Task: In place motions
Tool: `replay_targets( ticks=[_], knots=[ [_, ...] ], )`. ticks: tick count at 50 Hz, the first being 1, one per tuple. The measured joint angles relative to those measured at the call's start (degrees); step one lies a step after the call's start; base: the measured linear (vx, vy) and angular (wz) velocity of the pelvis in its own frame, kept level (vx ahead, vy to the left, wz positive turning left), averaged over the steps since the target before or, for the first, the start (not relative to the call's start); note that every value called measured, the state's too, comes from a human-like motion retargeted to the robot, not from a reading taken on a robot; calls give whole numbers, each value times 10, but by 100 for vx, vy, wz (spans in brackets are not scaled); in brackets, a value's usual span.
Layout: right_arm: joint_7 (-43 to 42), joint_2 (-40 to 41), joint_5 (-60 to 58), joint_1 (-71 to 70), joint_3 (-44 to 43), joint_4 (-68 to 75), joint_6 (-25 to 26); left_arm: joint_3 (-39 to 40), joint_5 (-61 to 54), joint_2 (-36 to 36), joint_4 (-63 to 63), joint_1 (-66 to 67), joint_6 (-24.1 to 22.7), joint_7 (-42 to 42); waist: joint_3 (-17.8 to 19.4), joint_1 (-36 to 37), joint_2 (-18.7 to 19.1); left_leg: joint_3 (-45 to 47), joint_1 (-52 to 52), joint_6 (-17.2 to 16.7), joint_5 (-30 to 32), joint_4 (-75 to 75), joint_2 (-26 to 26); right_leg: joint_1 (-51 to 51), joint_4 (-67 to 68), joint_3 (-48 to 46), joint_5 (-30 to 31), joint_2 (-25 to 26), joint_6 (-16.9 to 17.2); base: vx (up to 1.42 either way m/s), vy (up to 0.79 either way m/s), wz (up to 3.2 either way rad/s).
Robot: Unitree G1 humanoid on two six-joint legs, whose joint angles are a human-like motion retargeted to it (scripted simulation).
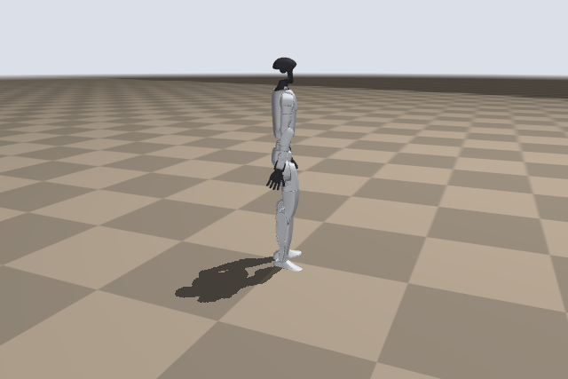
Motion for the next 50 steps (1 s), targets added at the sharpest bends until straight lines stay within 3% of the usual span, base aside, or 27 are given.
replay_targets(
  ticks=[6,10,15,17,19,24,30,33,35,37,38,39,40,42,45,50],
  knots=[
    [-1,-11,-43,-2,15,0,13,-5,5,-5,11,18,-11,6,-11,-11,-6,274,55,-42,-58,-15,54,10,1,-106,-16,-19,18,10,-24,206],
    [1,-11,-57,-1,17,-26,8,1,18,10,40,28,-7,27,-25,-28,-15,371,79,-33,-58,-4,68,19,-1,-175,-24,-31,35,26,-34,220],
    [8,-7,-58,-9,17,-57,8,38,3,28,86,46,-2,60,-43,-17,-36,366,92,-23,-34,16,78,26,7,-225,-26,-46,52,34,-34,133],
    [7,-6,-57,-15,15,-71,6,58,-15,32,102,55,0,71,-46,-6,-27,374,105,-64,-7,-9,80,30,10,-240,-27,-32,56,39,-32,75],
    [7,-4,-56,-20,11,-87,1,76,-34,31,117,63,2,80,-50,0,-17,379,113,-76,-14,-44,70,35,13,-252,-26,-21,62,37,-28,67],
    [11,10,-35,-30,11,-121,-11,108,-63,26,140,71,4,87,-48,11,-16,325,100,-62,-9,-75,48,52,17,-277,-9,-22,72,36,-29,55],
    [42,21,-9,-24,8,-134,-24,92,-47,17,121,68,3,75,-40,33,-15,264,101,-45,-24,-84,32,88,40,-325,15,-32,80,44,-26,70],
    [52,18,-29,-10,9,-141,-23,80,-41,7,115,58,8,58,-42,34,3,228,92,-38,-30,-79,45,102,86,-335,58,-45,78,45,-24,104],
    [53,12,-45,-1,7,-141,-25,66,-36,2,111,47,10,40,-48,29,28,204,80,-35,-33,-73,67,101,144,-326,97,-61,63,38,-24,97],
    [52,4,-58,5,11,-133,-26,54,-26,1,108,34,12,27,-61,71,26,231,69,-33,-39,-71,72,51,234,-210,99,-105,39,40,-31,-54],
    [48,2,-62,6,12,-125,-26,46,-19,2,109,27,12,24,-67,92,11,243,63,-30,-40,-75,58,7,288,-125,89,-135,48,34,-30,63],
    [43,3,-62,8,8,-114,-26,34,-12,5,109,21,12,22,-68,62,18,198,53,-23,-33,-77,57,-16,317,-93,84,-136,59,31,-30,302],
    [39,5,-61,11,1,-103,-25,20,-4,8,110,17,12,21,-66,7,37,124,42,-16,-23,-77,61,-27,334,-88,82,-121,71,30,-37,413],
    [31,9,-48,4,0,-77,-11,9,11,16,111,5,12,19,-65,-26,38,74,25,-7,-11,-79,53,-71,349,13,59,-98,109,20,-43,279],
    [45,18,-24,2,-3,-56,-1,-11,27,33,109,-13,12,14,-59,-52,37,14,8,0,1,-76,49,-92,315,57,13,-58,112,3,-41,178],
    [67,33,-17,12,4,-67,-2,-24,39,56,92,-27,11,9,-29,-75,-6,-64,20,5,16,-77,5,-104,176,139,-28,-10,124,5,-40,165]
  ],
)
